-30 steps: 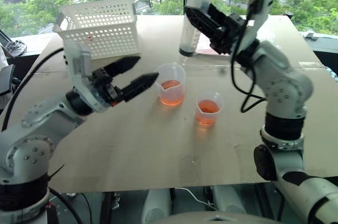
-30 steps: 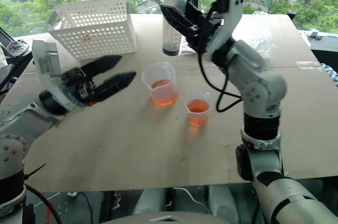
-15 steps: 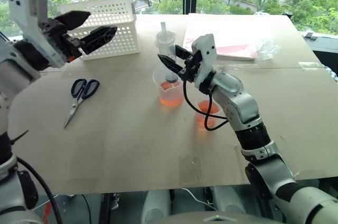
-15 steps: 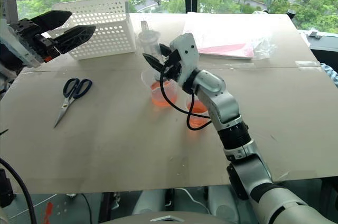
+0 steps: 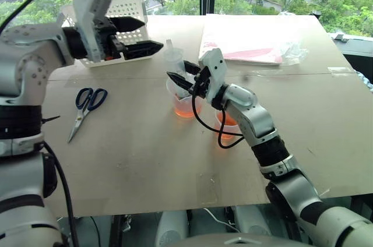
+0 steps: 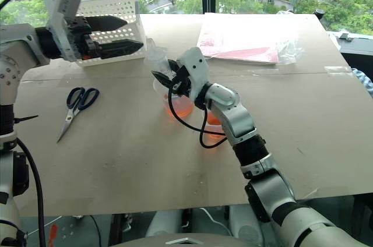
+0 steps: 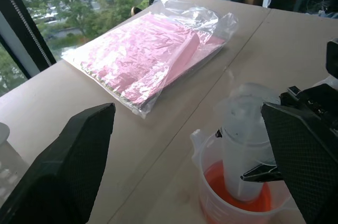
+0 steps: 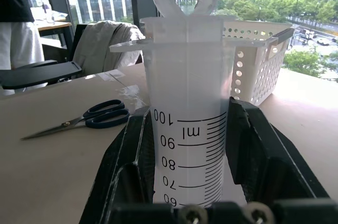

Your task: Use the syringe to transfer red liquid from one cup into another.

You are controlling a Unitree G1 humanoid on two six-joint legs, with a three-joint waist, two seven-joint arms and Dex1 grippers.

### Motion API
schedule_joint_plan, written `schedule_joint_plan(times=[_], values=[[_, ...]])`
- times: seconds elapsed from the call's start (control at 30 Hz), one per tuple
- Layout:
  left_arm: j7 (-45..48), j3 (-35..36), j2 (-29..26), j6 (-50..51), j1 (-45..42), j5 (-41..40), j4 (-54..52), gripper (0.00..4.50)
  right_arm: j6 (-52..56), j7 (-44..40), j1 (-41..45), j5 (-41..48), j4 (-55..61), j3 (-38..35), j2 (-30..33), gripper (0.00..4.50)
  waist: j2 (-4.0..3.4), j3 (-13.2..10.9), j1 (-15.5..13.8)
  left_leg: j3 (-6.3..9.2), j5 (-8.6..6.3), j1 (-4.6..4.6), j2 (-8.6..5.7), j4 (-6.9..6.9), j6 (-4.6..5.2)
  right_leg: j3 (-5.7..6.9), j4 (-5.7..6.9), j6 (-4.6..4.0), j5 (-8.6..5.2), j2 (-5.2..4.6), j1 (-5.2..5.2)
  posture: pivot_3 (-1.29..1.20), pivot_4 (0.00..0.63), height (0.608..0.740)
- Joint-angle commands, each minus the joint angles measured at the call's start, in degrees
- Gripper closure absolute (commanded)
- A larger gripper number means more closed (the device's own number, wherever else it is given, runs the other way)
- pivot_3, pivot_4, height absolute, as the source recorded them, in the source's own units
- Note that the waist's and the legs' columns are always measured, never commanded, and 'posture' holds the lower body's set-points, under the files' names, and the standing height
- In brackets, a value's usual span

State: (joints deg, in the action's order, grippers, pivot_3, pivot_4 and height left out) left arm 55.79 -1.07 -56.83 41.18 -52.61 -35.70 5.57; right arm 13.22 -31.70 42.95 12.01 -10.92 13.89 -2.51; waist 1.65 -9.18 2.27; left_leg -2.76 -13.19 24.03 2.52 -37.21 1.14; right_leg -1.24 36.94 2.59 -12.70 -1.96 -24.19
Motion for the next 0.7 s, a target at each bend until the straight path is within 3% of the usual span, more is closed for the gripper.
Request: schedule_joint_plan(times=[0.03, 0.3, 0.4, 0.63, 0.7], values=[[3.2, -0.9, 0.9, -4.1, -2.2, 4.1, 0.4, 0.0, -1.0, -1.3, 1.4, 1.4, 2.1, -0.8, -1.1, 3.06, 0.01, 0.0, 0.0, 0.0, 0.0, 0.03, 0.0, 0.0, 0.0, 0.01, -0.01, 0.0, 0.0, 0.0, -0.01, 0.0, 0.15, 0.74], [3.7, -2.2, 8.3, -7.4, -5.0, 9.1, 1.4, 0.0, 0.3, -4.2, 1.2, 0.9, 1.5, 0.2, -0.5, 3.06, 0.02, 0.0, -0.2, 0.02, 0.0, 0.08, 0.0, -0.07, 0.01, 0.02, 0.03, 0.01, 0.01, -0.01, -0.03, 0.0, 0.15, 0.74], [4.6, -2.7, 9.7, -9.7, -5.2, 11.5, 2.1, 0.77, 0.7, -4.9, 1.5, 1.0, 1.1, 0.1, -0.5, 3.06, 0.02, 0.0, -0.2, 0.02, 0.0, 0.08, 0.0, -0.09, 0.01, 0.02, 0.05, 0.01, 0.01, -0.01, -0.03, 0.0, 0.15, 0.74], [6.6, -2.4, 11.6, -11.1, -5.5, 14.0, 3.4, 4.33, 0.5, -6.0, 2.7, 0.4, -0.2, -0.2, -0.4, 3.06, 0.03, 0.0, 0.0, 0.02, 0.0, 0.08, 0.0, -0.08, 0.01, 0.01, 0.06, 0.01, 0.01, 0.0, -0.03, 0.0, 0.15, 0.74], [7.3, -2.1, 12.0, -11.6, -5.7, 14.1, 4.0, 4.5, 0.6, -6.3, 2.8, 0.3, -0.3, -0.1, -0.4, 3.06, 0.02, 0.0, 0.0, 0.02, 0.0, 0.08, 0.0, -0.08, 0.01, 0.01, 0.06, 0.01, 0.01, 0.0, -0.03, 0.0, 0.15, 0.74]])
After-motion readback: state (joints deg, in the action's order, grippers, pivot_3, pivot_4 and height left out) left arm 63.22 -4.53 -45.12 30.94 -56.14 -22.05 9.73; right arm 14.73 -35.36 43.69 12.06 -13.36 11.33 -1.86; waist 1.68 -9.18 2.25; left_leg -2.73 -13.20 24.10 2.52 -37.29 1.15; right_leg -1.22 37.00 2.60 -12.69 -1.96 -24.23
